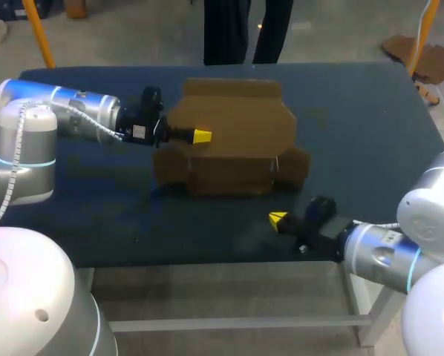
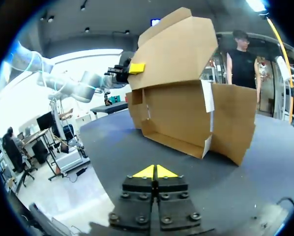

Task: Assemble the packaging by folding the flat box into shape, placing the metal phone stand inside, and closing the box properly

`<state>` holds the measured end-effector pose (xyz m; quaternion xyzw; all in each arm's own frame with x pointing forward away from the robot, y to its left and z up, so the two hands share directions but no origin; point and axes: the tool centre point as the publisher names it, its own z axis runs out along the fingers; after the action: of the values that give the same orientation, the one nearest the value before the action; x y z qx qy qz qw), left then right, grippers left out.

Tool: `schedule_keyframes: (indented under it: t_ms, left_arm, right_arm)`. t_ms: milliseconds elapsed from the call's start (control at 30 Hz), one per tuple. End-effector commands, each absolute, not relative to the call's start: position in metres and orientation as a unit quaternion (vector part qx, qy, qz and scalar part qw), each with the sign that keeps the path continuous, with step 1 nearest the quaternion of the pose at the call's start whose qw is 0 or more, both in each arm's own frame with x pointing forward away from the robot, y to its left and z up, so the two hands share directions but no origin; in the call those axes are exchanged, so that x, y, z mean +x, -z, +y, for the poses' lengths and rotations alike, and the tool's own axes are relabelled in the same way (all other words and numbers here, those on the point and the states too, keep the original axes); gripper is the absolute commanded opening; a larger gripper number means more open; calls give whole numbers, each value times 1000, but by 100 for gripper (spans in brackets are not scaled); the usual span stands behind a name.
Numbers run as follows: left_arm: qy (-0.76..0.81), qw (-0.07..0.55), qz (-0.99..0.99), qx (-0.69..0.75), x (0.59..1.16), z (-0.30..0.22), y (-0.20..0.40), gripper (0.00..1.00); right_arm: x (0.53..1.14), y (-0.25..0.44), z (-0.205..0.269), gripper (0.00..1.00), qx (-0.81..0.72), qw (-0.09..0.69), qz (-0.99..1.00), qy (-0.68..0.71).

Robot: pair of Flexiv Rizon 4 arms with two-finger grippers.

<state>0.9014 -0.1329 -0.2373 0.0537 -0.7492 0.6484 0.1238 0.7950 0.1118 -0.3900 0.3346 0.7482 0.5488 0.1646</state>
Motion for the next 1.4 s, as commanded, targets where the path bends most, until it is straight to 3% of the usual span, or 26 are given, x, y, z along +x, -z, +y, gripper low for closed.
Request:
schedule_keyframes:
  t_ms: [33,800,900,1233,1400]
  left_arm:
    - [-648,124,-749,53,901,-134,240,0]
    - [-648,124,-749,53,901,-134,240,0]
    - [-648,124,-749,53,901,-134,240,0]
    - [-648,124,-749,53,901,-134,240,0]
    - [-648,124,-749,53,901,-134,240,0]
  right_arm:
    - [784,383,94,0,329,161,748,-554]
    - [775,374,28,0,284,134,770,-555]
    - [776,374,20,17,276,129,771,-559]
    - [795,376,-1,34,265,125,774,-561]
    - [809,373,-2,36,251,127,780,-559]
